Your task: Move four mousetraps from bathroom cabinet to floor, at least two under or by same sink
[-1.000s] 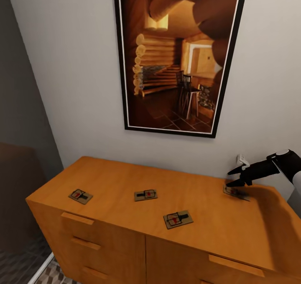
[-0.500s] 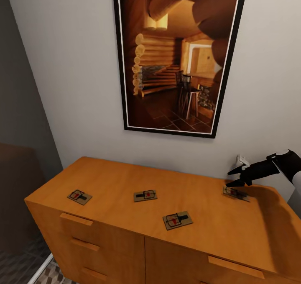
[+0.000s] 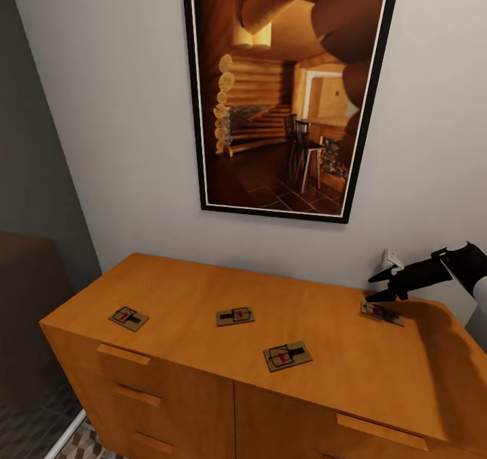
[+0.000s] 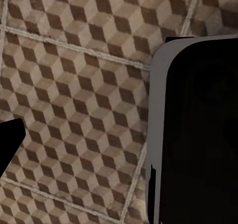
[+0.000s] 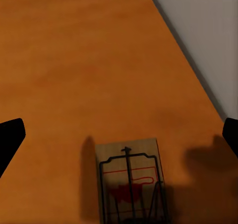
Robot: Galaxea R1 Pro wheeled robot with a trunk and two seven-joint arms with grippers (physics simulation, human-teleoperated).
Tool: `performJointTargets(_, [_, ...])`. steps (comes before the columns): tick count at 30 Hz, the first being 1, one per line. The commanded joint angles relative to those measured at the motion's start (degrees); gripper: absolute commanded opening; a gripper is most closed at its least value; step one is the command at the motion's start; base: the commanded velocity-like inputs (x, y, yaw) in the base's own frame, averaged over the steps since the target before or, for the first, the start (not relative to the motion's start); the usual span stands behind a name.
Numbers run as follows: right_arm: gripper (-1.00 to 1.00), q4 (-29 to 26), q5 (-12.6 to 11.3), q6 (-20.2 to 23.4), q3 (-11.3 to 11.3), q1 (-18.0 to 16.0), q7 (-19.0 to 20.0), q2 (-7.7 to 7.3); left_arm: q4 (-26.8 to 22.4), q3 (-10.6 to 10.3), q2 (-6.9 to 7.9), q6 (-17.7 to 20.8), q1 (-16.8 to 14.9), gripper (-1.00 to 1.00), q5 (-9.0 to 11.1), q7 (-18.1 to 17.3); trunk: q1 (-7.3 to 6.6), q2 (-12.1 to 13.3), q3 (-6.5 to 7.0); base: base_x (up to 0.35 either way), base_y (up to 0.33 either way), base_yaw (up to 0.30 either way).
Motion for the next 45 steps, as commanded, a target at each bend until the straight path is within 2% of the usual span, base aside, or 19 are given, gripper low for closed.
performJointTargets(1, [1.00, 0.0, 0.1, 0.2, 0.0, 0.0, 0.2, -0.01, 0.1, -0.1, 0.00, -0.3, 0.0, 1.00, 0.0, 0.1, 0.00, 0.0, -0.05, 0.000, 0.000, 0.000])
performJointTargets(45, [1.00, 0.1, 0.1, 0.2, 0.0, 0.0, 0.0, 0.43, 0.2, -0.1, -0.18, -0.3, 0.0, 1.00, 0.0, 0.0, 0.00, 0.0, -0.05, -0.017, -0.022, 0.000])
